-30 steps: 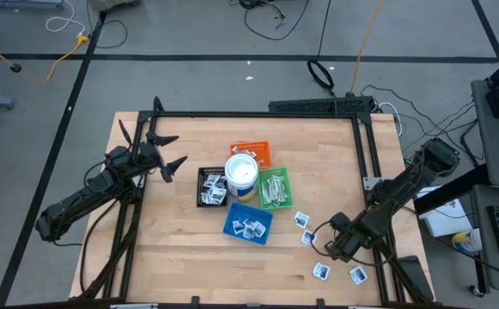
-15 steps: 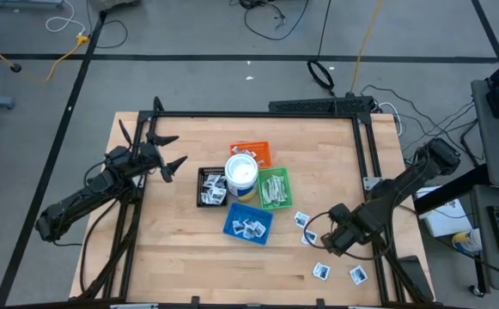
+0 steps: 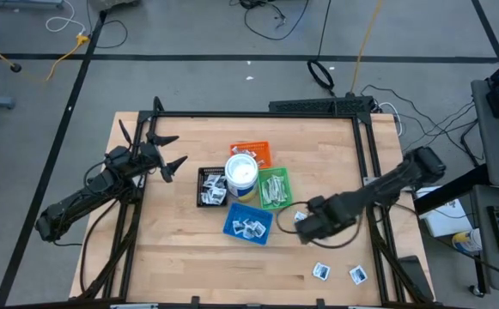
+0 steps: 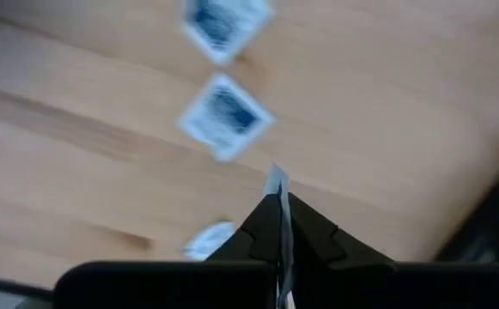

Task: Pick & Place First Aid Supplies
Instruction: Put the blue alcohol pad into the blue bin

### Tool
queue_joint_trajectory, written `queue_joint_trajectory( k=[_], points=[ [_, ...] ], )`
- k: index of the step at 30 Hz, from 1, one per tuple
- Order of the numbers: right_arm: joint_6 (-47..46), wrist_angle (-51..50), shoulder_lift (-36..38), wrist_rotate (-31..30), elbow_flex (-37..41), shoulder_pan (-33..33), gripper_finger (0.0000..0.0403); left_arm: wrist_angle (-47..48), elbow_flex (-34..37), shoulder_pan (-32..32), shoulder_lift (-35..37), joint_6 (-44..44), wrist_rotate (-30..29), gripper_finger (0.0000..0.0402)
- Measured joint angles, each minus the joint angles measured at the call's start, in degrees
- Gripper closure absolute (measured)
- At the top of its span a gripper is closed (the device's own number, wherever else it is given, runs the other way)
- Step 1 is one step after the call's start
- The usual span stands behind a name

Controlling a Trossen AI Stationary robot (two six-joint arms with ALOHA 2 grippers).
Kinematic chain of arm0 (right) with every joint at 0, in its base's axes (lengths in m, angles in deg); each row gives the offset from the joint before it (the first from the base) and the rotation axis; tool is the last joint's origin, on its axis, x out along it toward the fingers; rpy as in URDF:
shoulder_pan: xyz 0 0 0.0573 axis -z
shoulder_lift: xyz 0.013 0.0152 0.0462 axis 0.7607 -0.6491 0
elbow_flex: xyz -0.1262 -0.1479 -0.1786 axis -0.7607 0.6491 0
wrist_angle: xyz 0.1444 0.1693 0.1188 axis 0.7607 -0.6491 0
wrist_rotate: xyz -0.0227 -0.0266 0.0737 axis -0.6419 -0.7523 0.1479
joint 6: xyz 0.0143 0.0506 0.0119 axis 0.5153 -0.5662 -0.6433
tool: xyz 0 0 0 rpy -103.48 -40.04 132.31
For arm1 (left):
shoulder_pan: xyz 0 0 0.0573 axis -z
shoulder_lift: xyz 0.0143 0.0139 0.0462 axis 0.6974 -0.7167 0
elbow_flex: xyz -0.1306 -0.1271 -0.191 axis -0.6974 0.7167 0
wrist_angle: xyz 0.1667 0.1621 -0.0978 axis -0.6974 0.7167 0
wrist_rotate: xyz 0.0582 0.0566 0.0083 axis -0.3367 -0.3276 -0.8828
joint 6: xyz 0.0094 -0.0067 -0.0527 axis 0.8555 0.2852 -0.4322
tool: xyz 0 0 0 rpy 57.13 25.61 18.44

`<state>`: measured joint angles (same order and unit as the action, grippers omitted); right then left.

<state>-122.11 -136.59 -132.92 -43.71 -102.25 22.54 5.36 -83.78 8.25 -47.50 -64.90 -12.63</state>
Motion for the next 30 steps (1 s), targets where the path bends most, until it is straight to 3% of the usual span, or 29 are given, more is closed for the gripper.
queue_joint_trajectory(
  k=[20,30],
  points=[
    [21.68,0.65,-30.47,-1.42,-41.22,14.43,0.0402,0.0,-0.01,0.0,0.0,0.02,0.0,0.0004],
    [23.55,4.3,-36.75,-3.0,-44.55,15.04,0.0402,0.0,-0.01,0.0,0.0,0.0,0.0,0.0004]
  ],
)
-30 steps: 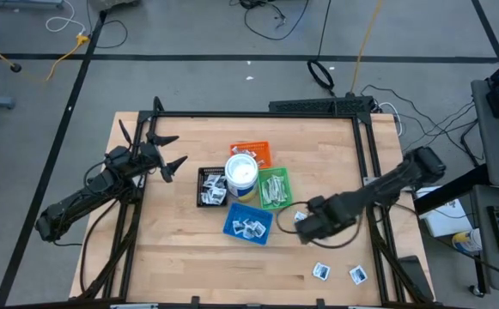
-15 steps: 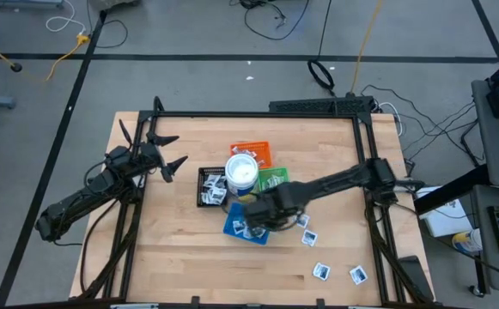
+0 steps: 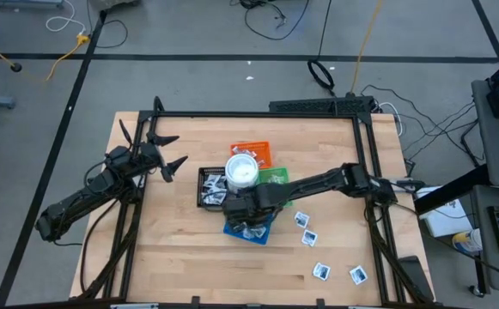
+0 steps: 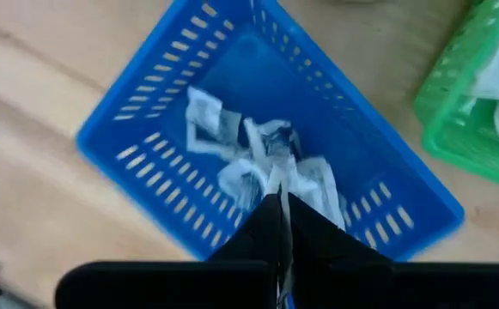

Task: Pick & Place First Aid Supplies
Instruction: Put the blue alcohol pad into the blue bin

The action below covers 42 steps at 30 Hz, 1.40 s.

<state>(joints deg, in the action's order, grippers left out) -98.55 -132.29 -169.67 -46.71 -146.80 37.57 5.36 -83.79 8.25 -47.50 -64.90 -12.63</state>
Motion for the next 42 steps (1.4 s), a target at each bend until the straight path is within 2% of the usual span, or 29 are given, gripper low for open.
queue_joint_trajectory(
  k=[6,17,20,28,31,35,42],
  points=[
    [2.94,0.74,-2.88,-4.39,0.01,-0.68,0.0402,0.0,0.0,0.0,0.0,0.0,0.0,0.0004],
    [4.29,2.16,-3.17,-3.85,0.04,-0.47,0.0381,0.0,0.0,0.0,0.0,0.0,0.0,0.0004],
    [4.62,2.07,-3.14,-2.53,0.04,-0.47,0.0355,0.0,0.01,0.0,0.0,0.0,0.0,0.0004],
    [4.52,1.31,-1.32,-5.74,0.04,-0.53,0.0241,0.0,0.01,0.0,0.0,0.0,0.0,0.0004],
    [3.59,0.6,-0.37,-5.65,0.04,-0.53,0.0218,0.0,0.01,0.0,0.0,0.0,0.0,0.0004],
    [2.65,-1.62,1.07,-5.65,0.04,-0.53,0.0211,0.0,0.0,0.0,0.0,0.0,0.0,0.0004],
    [-0.02,-4.8,2.84,-5.93,0.57,-2.51,0.0228,0.0,0.0,0.0,0.0,0.0,0.0,0.0004]
  ],
)
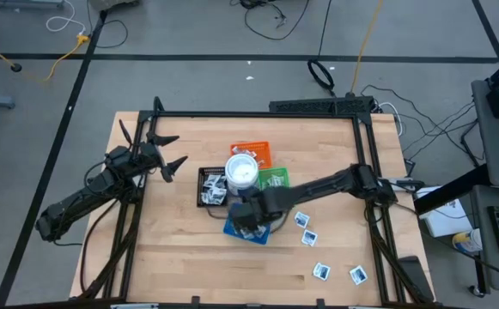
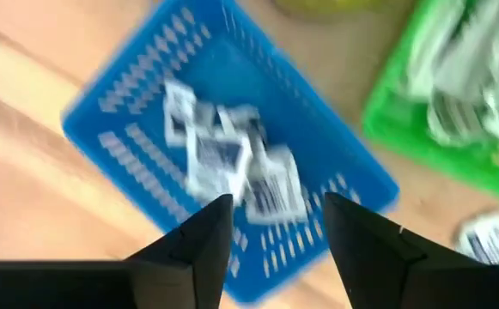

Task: Pick & Place First Aid Supplies
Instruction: Put the blue alcohol pad into the blue bin

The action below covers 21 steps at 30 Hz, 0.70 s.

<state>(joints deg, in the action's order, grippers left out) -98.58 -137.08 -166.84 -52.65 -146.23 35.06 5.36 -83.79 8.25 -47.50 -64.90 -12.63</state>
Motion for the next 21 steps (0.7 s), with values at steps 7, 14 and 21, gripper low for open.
queue_joint_trajectory(
  k=[7,14,21],
  points=[
    [-9.25,2.59,7.11,0.33,11.93,-6.86,0.024,0.0,0.0,0.0,0.0,0.0,0.0,0.0004],
    [-22.65,3.08,16.59,0.35,26.18,-16.15,0.0243,0.0,0.02,0.0,0.0,0.0,0.0,0.0004],
    [-34.33,2.68,23.58,0.45,35.16,-27.03,0.0243,0.0,0.01,0.0,0.0,0.0,0.0,0.0004]
  ],
)
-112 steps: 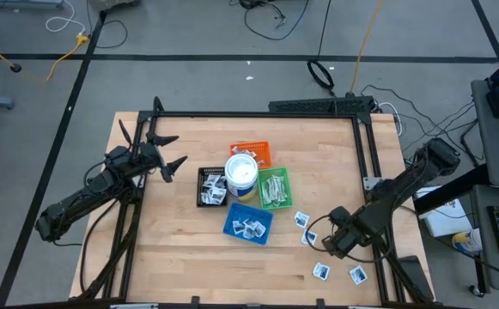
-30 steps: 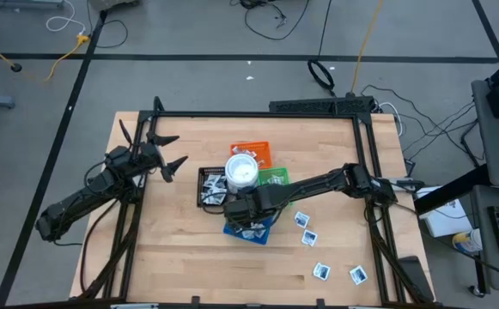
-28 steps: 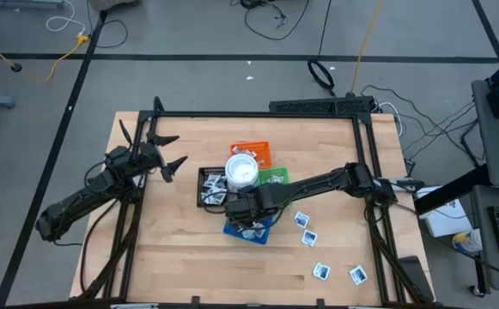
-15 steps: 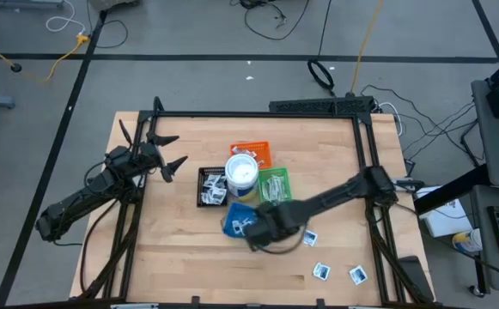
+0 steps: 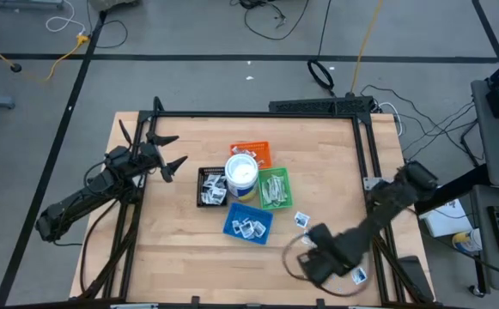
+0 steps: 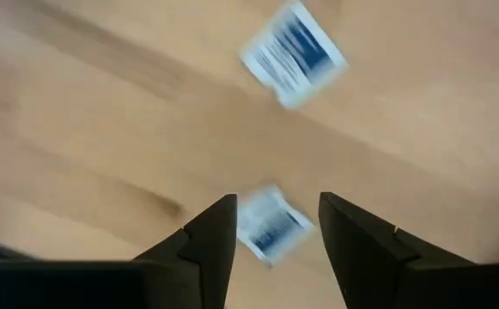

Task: Pick & Place First Aid Supplies
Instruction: Put the blue alcohol pad into the blue bin

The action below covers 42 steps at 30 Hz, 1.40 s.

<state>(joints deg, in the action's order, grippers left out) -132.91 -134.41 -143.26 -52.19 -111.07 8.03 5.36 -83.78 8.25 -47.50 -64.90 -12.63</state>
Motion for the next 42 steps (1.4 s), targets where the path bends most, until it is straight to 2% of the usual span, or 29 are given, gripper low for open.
queue_joint_trajectory(
  k=[8,15,20,23,29,34,42],
  points=[
    [-9.4,-2.55,4.13,0.43,4.19,-11.4,0.0243,0.0,0.01,0.0,0.0,0.0,0.0,0.0004],
    [-9.45,-1.03,4.66,8.01,6.73,-15.8,0.0243,0.0,-0.01,0.0,0.0,0.0,0.0,0.0004],
    [-6.21,4.6,4.6,11.82,10.44,-16.0,0.0243,0.0,0.01,0.0,0.0,0.0,0.0,0.0004],
    [-4.87,8.8,4.6,12.14,13.47,-15.99,0.0243,0.0,-0.01,0.0,0.0,0.0,0.0,0.0004],
    [-4.07,17.16,4.57,17.54,19.92,-15.98,0.0243,0.0,-0.01,0.0,0.0,0.0,0.0,0.0004],
    [-3.26,20.24,4.23,18.4,22.69,-15.27,0.0243,-0.02,-0.01,0.0,0.0,0.02,0.0,0.0004],
    [-1.35,28.98,4.32,23.26,28.64,-13.12,0.0243,0.0,-0.01,0.0,0.0,0.01,0.0,0.0004]
  ],
)
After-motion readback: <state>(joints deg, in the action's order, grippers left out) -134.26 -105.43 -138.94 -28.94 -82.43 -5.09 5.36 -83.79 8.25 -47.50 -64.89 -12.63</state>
